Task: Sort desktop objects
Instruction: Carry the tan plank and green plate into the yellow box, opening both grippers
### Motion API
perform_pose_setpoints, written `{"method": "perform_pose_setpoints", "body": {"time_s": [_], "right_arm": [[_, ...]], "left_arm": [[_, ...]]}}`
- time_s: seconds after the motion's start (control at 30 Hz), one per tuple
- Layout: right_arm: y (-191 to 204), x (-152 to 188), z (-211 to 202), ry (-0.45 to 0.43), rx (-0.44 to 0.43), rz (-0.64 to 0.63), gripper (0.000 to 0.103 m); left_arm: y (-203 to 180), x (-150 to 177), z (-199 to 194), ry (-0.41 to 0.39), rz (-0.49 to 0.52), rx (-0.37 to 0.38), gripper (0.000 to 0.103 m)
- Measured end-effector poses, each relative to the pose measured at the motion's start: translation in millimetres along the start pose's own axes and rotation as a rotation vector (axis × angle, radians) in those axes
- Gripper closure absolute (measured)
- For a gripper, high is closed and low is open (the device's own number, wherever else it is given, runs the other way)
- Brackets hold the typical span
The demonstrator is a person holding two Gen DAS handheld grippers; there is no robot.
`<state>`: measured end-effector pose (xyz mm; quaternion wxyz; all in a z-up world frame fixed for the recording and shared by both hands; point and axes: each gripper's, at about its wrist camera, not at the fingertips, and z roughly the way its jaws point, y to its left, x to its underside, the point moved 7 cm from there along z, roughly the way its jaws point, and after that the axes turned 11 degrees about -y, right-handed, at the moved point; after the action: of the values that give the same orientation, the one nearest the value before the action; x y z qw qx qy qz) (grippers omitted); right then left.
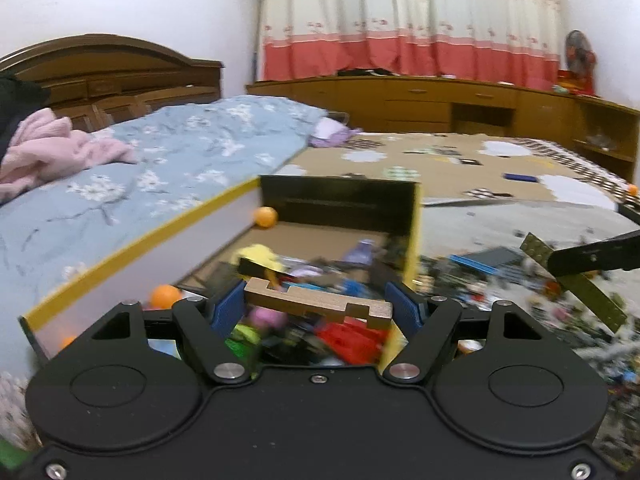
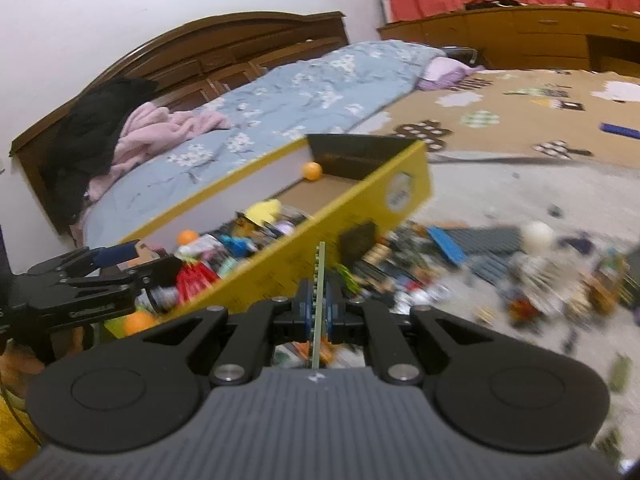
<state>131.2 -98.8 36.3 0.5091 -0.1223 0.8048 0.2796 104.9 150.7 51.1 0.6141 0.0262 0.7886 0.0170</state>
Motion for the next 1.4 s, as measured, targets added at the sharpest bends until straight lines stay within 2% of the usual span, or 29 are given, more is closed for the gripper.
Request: {"method": "perform_pose_setpoints", "body": {"time_s": [0.3, 0.5, 0.7, 0.83, 0.93, 0.97, 1.0, 1.4], "right_arm": [[44, -22, 78, 0.019, -0.045, -0.014, 0.095], [59, -23, 123, 0.042, -0.042, -0.008, 0.095], [58, -21, 156, 0.062, -0.006, -0.001, 0.095], [53, -18, 169, 0.071, 0.018, 0.009, 0.094], [51, -17, 175, 0.071, 0.035, 0.010, 0.082], [51, -16, 176, 0.069, 0.037, 0.007, 0.063], [51, -16, 176, 0.066, 0.036, 0.006, 0.058], [58, -13, 174, 0.066, 0.027, -0.031, 0.053]], "left_arm": [[67, -11, 54, 0.075, -0.048, -0.154, 0.029], [98, 0, 86, 0.151, -0.088, -0.240, 0.029], [114, 16, 105, 0.224, -0.132, -0.277, 0.029], [118, 23, 109, 0.261, -0.163, -0.265, 0.025], [118, 23, 108, 0.262, -0.171, -0.268, 0.021], [118, 24, 108, 0.263, -0.172, -0.268, 0.020], [118, 24, 108, 0.264, -0.173, -0.269, 0.020], [119, 24, 106, 0.262, -0.177, -0.273, 0.019]]}}
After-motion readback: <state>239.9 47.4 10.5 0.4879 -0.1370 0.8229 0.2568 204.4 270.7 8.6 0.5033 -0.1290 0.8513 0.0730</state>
